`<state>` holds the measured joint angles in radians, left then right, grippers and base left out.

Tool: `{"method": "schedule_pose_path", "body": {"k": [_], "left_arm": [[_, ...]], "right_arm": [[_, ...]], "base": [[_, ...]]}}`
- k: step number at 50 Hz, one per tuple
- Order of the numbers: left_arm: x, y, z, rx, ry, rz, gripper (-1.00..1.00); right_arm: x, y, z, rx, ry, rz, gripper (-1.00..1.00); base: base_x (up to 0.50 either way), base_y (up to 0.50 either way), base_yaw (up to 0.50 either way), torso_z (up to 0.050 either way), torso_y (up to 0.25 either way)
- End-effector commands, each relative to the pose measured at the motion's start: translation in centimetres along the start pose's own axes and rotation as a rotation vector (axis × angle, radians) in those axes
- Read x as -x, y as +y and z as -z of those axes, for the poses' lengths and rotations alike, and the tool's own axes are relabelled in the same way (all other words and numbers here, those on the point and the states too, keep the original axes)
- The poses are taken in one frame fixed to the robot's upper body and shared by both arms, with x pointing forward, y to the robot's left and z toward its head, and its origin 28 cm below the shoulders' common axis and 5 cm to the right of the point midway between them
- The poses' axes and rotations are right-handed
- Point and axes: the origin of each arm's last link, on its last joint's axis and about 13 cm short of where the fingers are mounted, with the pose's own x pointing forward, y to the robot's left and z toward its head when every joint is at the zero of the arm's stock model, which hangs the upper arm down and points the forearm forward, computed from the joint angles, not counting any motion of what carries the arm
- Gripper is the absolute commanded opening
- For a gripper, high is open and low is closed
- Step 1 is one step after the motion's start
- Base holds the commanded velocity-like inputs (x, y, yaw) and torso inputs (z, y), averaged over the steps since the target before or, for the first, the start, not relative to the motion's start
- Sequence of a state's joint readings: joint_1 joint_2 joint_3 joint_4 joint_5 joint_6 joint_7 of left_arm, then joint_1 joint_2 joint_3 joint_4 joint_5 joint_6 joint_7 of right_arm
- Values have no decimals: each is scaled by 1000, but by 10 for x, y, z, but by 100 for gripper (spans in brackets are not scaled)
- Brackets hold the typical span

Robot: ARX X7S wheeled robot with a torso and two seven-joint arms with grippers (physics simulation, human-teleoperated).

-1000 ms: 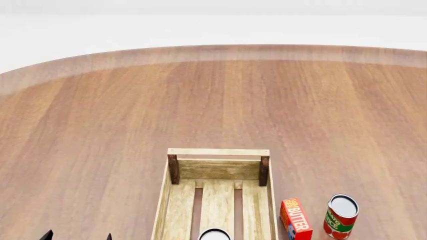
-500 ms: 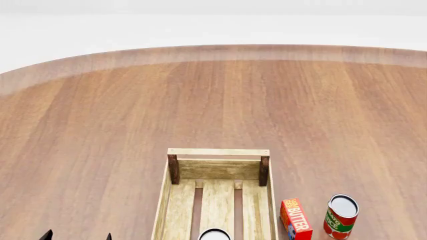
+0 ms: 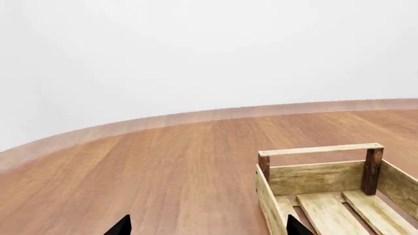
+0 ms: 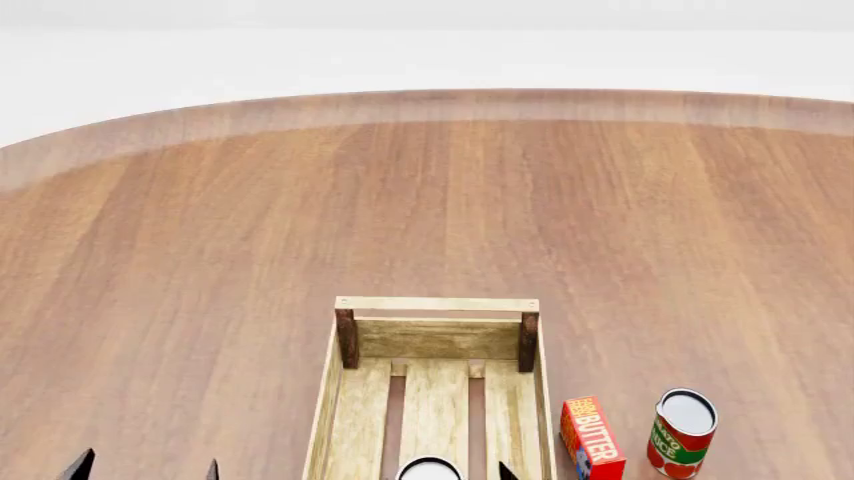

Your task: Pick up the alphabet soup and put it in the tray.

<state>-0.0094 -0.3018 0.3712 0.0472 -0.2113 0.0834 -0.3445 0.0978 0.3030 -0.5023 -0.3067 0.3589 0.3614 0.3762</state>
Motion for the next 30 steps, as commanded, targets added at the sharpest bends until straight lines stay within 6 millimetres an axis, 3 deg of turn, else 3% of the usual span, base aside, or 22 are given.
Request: {"method": "schedule_pose_path", "body": {"k": [1,30], "left_arm": [[4,-1,-7,-24,-45,2,100],[9,0,-37,0,-134,-9,100]], "right_arm": [[14,1,-16,-2,-61,-16,100],[39,-1,-74,-13,-276,-36,100]], "base": [[0,0,0,0,0],[0,0,0,0,0]]}}
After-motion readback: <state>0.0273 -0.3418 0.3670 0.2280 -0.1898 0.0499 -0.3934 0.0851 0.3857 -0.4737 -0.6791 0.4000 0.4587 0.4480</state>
